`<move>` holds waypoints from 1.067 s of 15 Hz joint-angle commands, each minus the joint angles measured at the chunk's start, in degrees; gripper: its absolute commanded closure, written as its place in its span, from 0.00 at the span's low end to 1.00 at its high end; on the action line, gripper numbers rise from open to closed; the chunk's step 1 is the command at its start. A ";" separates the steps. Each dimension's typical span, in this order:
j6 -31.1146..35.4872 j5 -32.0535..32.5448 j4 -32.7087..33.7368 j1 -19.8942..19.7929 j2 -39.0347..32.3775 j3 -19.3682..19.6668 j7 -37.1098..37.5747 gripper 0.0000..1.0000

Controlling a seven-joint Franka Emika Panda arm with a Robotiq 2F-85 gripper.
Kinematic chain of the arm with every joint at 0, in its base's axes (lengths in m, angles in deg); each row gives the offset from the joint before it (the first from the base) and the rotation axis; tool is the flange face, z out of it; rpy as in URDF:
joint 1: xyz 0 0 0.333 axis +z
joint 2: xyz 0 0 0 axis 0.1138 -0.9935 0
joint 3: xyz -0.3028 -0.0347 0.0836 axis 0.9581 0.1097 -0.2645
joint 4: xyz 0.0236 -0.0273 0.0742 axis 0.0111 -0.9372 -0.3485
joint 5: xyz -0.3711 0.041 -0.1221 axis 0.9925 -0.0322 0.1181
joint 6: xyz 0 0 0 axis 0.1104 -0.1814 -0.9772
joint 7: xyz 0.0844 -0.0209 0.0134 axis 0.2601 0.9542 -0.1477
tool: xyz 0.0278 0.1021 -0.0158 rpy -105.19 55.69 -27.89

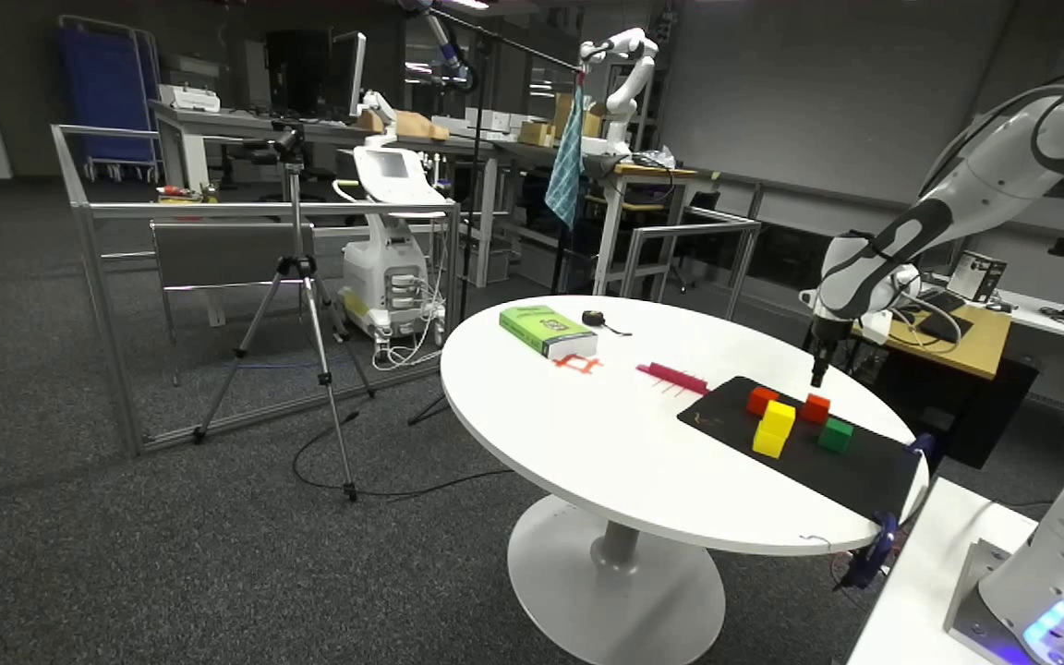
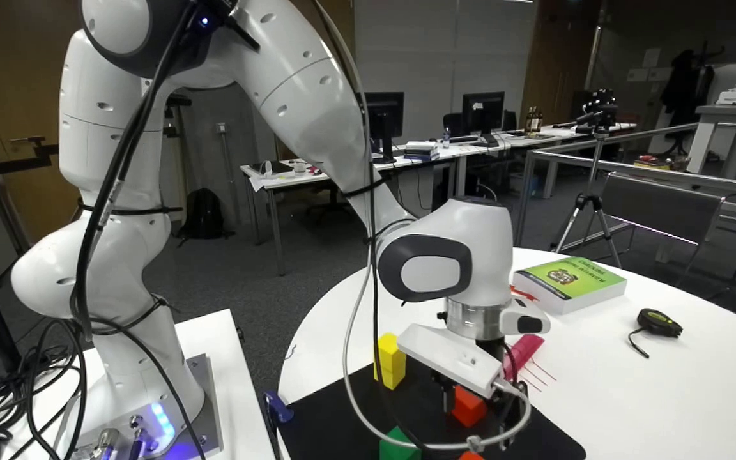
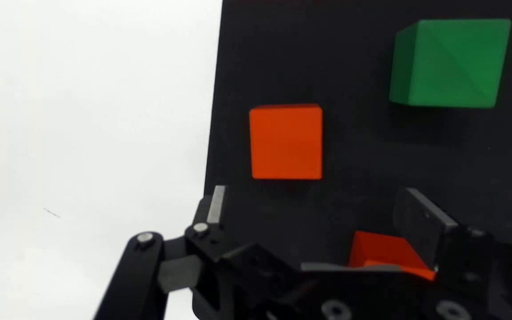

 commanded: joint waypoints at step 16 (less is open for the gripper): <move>3.30 -17.62 0.80 -8.34 -3.57 -4.63 -26.93 0.00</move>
